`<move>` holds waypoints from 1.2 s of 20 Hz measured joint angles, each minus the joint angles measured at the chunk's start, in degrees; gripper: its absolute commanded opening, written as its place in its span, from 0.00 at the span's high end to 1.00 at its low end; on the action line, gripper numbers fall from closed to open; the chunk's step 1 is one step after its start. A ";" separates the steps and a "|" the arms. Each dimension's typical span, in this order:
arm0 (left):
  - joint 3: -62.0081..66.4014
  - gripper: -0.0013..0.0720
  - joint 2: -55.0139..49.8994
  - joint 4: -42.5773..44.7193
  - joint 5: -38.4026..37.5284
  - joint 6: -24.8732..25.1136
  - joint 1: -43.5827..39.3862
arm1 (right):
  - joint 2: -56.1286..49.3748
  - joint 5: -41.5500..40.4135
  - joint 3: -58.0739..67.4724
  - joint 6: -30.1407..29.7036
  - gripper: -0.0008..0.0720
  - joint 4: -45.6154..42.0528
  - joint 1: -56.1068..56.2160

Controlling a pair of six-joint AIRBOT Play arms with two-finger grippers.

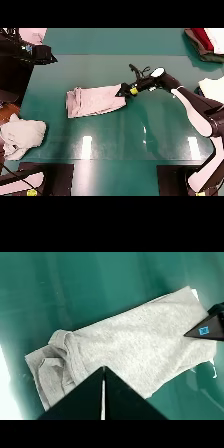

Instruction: Fold the shirts.

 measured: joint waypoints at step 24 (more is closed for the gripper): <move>0.00 0.95 -0.04 -2.08 17.62 -0.59 -24.46 | 23.89 -6.38 6.01 3.63 0.97 -13.66 -56.89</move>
